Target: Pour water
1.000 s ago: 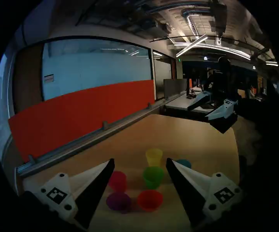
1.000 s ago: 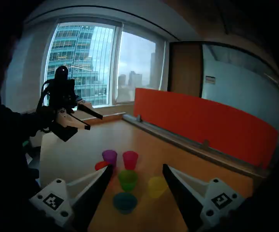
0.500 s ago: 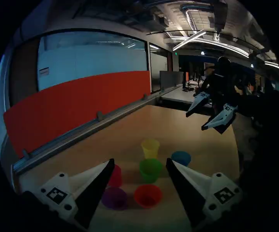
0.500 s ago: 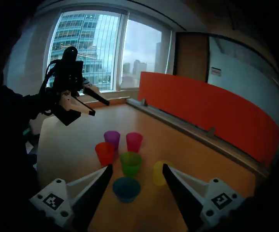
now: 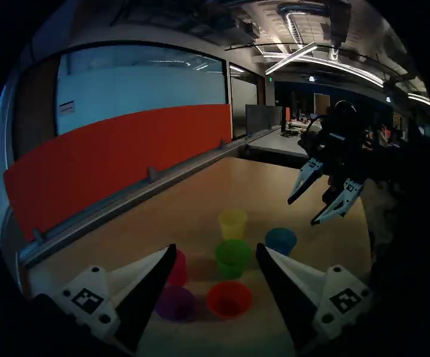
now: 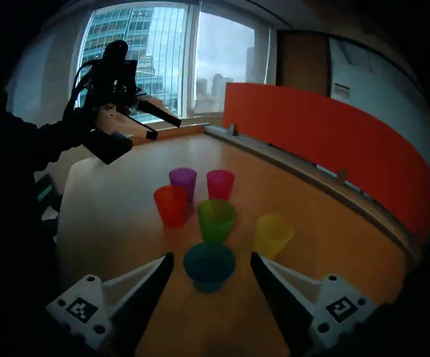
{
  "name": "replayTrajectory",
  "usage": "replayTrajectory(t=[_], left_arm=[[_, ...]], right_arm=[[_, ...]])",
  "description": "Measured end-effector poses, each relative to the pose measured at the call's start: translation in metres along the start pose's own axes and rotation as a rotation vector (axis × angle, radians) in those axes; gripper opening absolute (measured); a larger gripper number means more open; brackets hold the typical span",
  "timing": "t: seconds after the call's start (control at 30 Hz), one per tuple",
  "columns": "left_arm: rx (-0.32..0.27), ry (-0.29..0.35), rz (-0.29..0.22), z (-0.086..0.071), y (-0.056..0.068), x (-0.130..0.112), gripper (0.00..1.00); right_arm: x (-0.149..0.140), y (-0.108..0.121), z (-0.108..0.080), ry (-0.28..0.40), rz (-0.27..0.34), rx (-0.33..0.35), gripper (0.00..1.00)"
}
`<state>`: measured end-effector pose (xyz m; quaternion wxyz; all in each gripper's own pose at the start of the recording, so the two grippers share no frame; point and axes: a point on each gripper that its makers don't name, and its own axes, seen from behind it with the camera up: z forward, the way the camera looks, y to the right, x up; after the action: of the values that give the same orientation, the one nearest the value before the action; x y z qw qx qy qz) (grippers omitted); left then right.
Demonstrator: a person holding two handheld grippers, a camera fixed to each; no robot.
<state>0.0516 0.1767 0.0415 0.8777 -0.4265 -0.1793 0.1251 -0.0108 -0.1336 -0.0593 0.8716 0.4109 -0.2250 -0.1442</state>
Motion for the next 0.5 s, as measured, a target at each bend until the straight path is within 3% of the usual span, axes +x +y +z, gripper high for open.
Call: replayTrajectory(t=[0.5], left_arm=[[-0.003,-0.017,0.014,0.005,0.000,-0.006,1.00]], right_arm=[[-0.045,0.000,0.032,-0.066,0.023,0.005,1.00]])
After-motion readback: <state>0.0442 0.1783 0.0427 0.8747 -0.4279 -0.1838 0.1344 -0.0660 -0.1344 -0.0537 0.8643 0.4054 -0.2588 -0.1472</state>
